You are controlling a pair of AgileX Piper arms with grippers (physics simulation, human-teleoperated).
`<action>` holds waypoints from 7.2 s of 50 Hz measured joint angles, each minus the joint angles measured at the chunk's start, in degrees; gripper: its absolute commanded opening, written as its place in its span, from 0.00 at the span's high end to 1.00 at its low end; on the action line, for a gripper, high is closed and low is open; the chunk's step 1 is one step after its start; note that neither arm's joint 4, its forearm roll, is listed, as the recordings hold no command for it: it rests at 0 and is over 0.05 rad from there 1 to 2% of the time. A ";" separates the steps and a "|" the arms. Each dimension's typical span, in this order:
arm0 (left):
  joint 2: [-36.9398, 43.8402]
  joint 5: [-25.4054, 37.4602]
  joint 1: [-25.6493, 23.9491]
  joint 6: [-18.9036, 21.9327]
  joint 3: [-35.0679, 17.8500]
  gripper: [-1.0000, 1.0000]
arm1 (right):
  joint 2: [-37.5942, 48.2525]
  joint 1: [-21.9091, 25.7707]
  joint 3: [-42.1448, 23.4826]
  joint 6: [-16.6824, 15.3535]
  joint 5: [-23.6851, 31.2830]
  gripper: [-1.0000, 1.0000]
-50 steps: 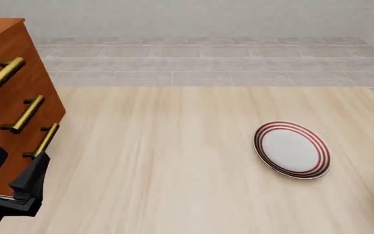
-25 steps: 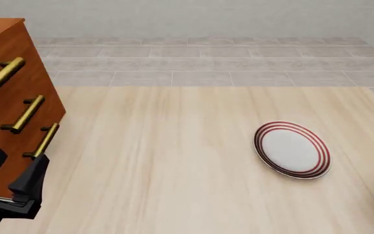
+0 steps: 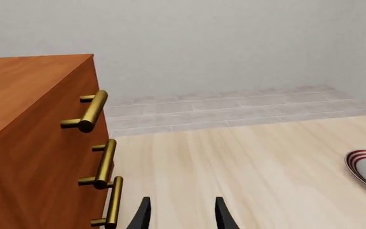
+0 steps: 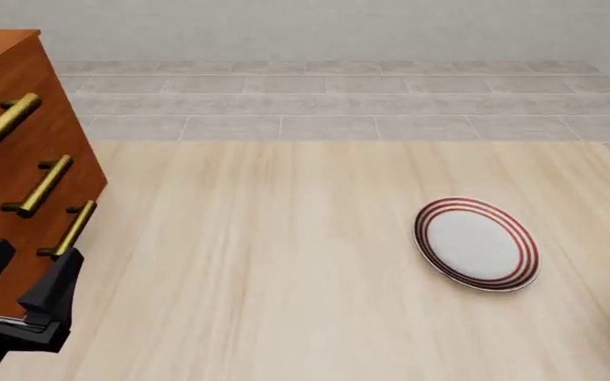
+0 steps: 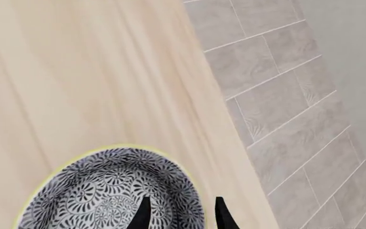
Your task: Put the bowl on top of the cabinet.
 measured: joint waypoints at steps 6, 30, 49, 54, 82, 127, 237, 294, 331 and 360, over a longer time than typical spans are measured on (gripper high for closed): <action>0.46 -0.39 -0.03 0.03 0.00 0.00 | 1.93 -0.22 0.19 -0.32 -1.33 0.00; 1.30 -1.10 0.12 -0.05 0.00 0.00 | 7.00 -0.68 0.40 -1.58 -4.77 0.00; 1.70 -1.39 0.21 -0.02 0.00 0.00 | 9.32 -1.31 -0.01 -3.71 -6.81 1.00; 1.66 -1.34 0.24 0.00 0.00 0.00 | 9.11 -1.30 0.18 -4.69 -7.40 1.00; 0.90 -0.62 0.24 -0.11 0.00 0.00 | -2.62 1.69 1.12 -1.70 -0.75 1.00; -3.77 3.66 0.60 -0.42 0.00 0.00 | -30.66 11.82 -3.74 10.93 20.12 1.00; 29.43 0.85 -38.75 -4.62 -30.41 0.00 | -38.96 40.08 -10.76 15.42 24.56 1.00; 45.09 -1.01 -49.95 -13.49 -41.08 0.00 | -42.01 51.89 -10.13 13.96 25.28 1.00; 46.58 -0.97 -52.03 -16.55 -42.57 0.00 | -34.74 64.30 -11.35 14.52 19.48 1.00; 48.18 -2.16 -52.39 -18.89 -42.35 0.00 | -35.78 70.16 -12.86 13.89 20.67 1.00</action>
